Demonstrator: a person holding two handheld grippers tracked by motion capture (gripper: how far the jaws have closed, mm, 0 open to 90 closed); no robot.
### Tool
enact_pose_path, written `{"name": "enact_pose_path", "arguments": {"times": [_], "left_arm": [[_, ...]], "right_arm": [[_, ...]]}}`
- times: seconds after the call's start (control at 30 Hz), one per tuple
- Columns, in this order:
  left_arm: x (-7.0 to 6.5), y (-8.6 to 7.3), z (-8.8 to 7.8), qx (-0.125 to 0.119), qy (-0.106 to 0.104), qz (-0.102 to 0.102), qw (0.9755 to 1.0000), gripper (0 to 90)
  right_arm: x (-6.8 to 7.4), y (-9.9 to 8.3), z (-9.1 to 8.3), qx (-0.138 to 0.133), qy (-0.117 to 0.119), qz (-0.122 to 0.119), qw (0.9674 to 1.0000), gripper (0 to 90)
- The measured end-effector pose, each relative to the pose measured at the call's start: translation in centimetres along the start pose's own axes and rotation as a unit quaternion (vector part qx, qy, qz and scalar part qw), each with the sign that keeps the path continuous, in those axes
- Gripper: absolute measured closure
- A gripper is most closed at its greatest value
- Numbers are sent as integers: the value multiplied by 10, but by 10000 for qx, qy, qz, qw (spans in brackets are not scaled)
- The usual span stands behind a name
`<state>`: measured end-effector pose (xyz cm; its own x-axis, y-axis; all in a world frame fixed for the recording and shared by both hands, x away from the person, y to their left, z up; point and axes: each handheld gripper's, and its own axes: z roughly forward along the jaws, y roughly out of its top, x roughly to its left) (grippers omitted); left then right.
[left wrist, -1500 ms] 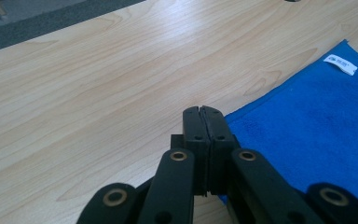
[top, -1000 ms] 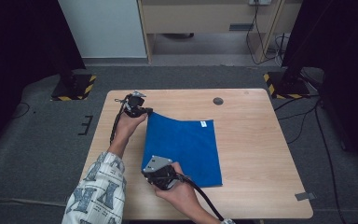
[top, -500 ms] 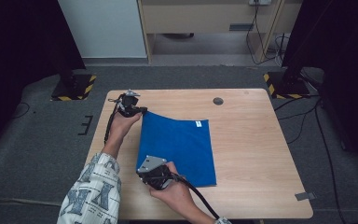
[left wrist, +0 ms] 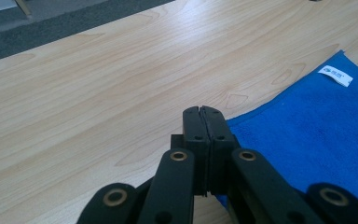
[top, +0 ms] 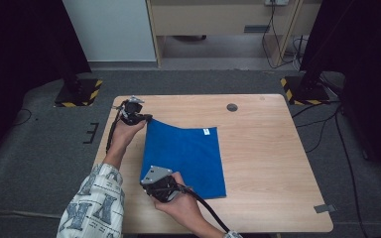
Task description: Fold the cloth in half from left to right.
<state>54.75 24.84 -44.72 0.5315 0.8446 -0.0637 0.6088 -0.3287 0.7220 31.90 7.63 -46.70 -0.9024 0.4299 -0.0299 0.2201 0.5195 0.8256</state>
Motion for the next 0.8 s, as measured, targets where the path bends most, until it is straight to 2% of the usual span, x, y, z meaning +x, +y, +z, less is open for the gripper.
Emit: {"name": "enact_pose_path", "arguments": {"times": [0.33,0.6,0.8], "left_arm": [[8,-3,-10,-18,29,-13,10000,895],[23,-10,-23,-12,74,-125,9999,895],[19,-7,-19,-6,41,-128,9999,895]], "right_arm": [[8,7,7,-78,36,8,10000,871],[18,18,20,-175,146,3,9997,871],[15,18,18,-205,145,51,9997,870]]}}
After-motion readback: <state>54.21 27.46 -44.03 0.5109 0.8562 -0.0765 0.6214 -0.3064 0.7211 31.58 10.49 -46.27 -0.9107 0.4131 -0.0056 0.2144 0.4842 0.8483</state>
